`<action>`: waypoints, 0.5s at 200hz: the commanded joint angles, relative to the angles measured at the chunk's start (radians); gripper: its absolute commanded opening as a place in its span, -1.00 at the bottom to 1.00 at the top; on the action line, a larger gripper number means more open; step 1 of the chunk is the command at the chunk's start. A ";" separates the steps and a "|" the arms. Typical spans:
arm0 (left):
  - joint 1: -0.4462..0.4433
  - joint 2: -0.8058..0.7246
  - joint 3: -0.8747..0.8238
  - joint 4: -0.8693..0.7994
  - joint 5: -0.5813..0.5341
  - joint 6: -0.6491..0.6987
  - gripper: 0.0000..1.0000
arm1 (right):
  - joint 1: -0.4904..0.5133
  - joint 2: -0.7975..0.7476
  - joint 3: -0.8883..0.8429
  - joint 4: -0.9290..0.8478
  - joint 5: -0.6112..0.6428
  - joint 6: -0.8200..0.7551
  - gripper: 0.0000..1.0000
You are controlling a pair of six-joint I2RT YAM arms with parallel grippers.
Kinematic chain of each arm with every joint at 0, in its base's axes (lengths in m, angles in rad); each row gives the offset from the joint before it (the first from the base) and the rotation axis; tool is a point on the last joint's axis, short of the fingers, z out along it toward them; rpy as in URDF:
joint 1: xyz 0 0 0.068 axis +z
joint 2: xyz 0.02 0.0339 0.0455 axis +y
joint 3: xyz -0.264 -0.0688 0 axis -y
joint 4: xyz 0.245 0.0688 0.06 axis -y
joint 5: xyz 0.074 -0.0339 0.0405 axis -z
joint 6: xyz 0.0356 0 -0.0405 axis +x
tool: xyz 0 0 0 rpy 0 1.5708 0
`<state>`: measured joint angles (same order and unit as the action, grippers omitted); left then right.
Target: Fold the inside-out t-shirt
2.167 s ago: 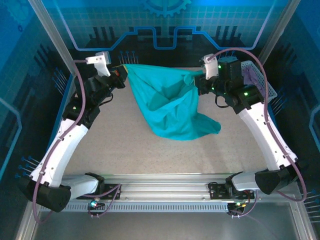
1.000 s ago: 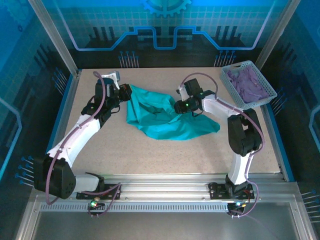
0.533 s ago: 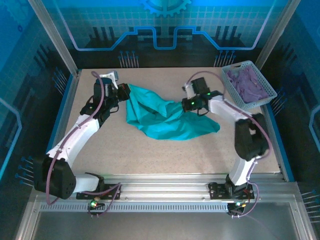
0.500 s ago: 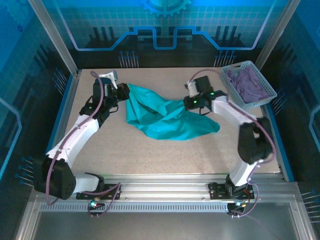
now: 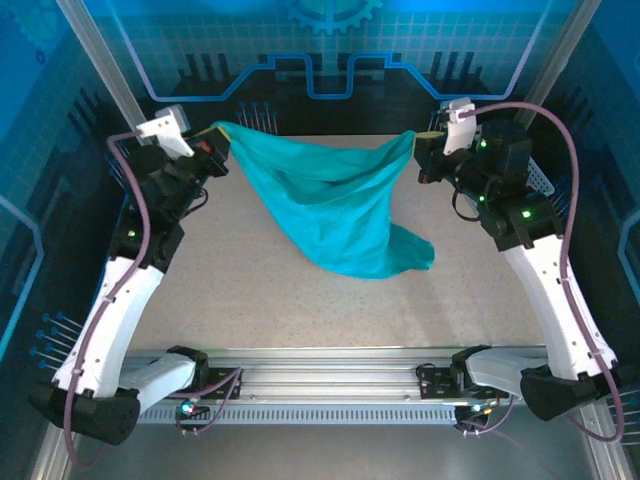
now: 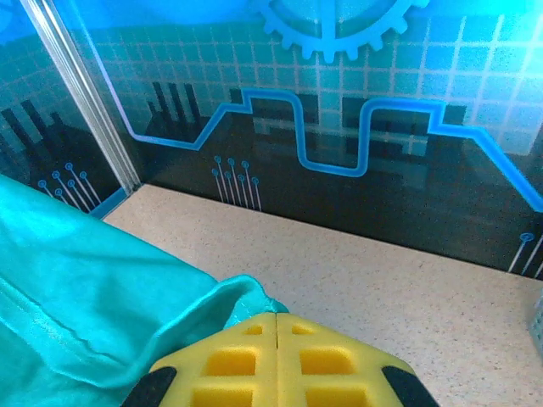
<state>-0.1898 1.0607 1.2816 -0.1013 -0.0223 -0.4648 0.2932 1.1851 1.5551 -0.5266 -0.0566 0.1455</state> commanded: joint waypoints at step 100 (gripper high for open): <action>-0.007 -0.018 0.075 -0.021 -0.072 0.040 -1.00 | -0.011 -0.043 0.087 -0.083 0.101 -0.013 -1.00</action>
<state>-0.1936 0.9360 1.3903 -0.1104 -0.0128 -0.4683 0.2932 1.0420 1.6859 -0.6273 -0.0250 0.1375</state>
